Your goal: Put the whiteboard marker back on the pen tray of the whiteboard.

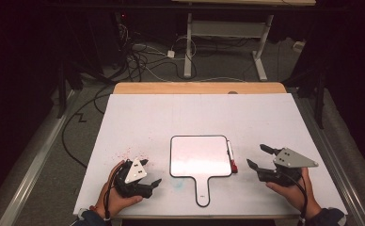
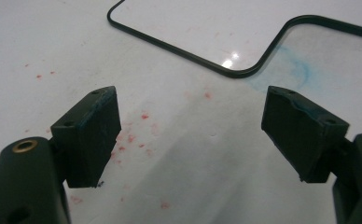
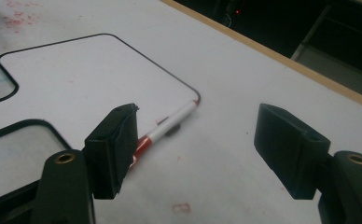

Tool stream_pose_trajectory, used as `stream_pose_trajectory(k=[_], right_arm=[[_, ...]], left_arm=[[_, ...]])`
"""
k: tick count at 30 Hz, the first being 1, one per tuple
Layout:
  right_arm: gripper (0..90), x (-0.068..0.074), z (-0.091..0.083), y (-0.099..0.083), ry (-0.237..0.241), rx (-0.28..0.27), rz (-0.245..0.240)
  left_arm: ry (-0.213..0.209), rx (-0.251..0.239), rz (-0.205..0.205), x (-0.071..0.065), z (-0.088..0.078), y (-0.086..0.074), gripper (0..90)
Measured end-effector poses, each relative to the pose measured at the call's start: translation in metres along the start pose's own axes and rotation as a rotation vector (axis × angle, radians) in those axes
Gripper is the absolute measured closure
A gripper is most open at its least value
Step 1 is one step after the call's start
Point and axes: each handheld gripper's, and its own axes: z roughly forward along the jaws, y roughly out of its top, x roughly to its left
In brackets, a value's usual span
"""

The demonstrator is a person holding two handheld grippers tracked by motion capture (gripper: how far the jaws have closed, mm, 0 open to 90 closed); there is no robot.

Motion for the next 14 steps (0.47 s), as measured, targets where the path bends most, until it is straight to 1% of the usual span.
stream_pose_trajectory(k=[2, 3, 5, 7, 9, 10, 13, 14], right_arm=[[29.0, 0.001, -0.007, -0.007, -0.014, -0.004, -0.004], [27.5, 0.002, -0.009, -0.010, -0.027, -0.003, 0.002], [27.6, 0.002, -0.013, -0.016, -0.032, 0.005, 0.018], [27.6, 0.003, -0.016, -0.020, -0.032, 0.003, 0.026], [27.3, 0.003, -0.017, -0.021, -0.032, 0.011, 0.024], [27.3, 0.004, -0.017, -0.021, -0.033, 0.000, 0.025], [27.2, 0.004, -0.016, -0.019, -0.048, -0.005, 0.023], [27.2, 0.004, -0.016, -0.018, -0.046, -0.010, 0.027]], left_arm=[[0.015, 0.003, -0.005, 0.001, 0.001, 0.000, 18.7], [0.019, 0.002, -0.010, 0.001, 0.001, 0.000, 18.6], [0.025, 0.000, -0.014, 0.002, 0.001, 0.000, 18.6], [0.031, 0.000, -0.014, 0.002, 0.001, 0.000, 18.6], [0.033, 0.002, -0.013, 0.002, 0.001, 0.000, 18.6], [0.034, 0.003, -0.014, 0.002, 0.001, 0.000, 18.6], [0.037, 0.010, -0.012, 0.002, 0.003, 0.000, 18.6], [0.037, 0.013, -0.010, 0.003, 0.003, 0.000, 18.6]])
